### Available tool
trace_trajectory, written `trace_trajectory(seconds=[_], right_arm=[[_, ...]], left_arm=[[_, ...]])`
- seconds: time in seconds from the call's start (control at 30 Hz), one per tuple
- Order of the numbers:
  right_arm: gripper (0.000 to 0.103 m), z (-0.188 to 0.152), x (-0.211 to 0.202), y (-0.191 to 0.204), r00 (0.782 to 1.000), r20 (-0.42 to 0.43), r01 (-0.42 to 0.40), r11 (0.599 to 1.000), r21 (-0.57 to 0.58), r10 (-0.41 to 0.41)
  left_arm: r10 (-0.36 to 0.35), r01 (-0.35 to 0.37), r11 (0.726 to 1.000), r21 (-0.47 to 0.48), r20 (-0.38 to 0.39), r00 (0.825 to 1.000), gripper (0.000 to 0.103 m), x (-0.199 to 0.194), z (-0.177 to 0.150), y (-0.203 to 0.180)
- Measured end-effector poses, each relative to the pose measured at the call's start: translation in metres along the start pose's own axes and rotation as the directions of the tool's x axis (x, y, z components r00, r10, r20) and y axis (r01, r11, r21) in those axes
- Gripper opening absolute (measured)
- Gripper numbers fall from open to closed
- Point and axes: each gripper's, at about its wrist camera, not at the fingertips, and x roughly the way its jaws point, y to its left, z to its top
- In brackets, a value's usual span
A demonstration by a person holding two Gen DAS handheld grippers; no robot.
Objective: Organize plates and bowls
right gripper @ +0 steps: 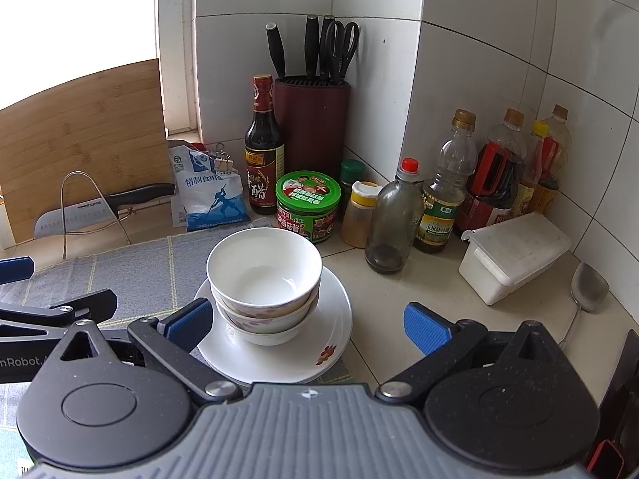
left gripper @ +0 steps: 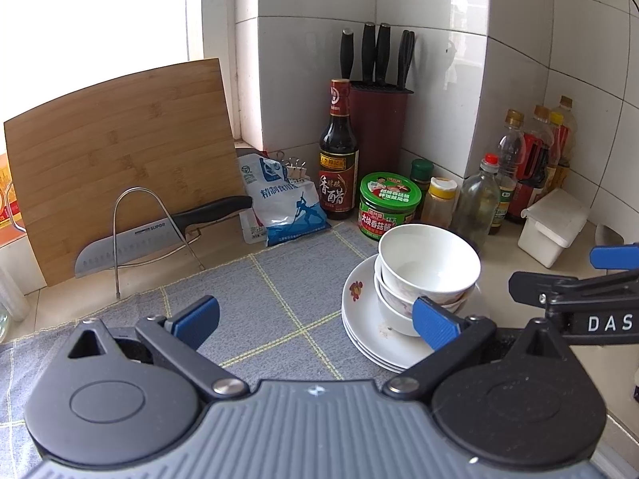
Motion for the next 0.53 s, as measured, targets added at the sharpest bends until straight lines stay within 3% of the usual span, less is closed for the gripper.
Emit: trace_trajectory(seconds=[0.53], right_arm=[[0.103,0.0014,-0.0011,0.0017,1.0,0.006,0.001,1.0,-0.008,-0.001]], left_arm=[[0.003,-0.003,1.0,-0.002,0.0,1.0,0.102,0.0005,0.0013,-0.0011]])
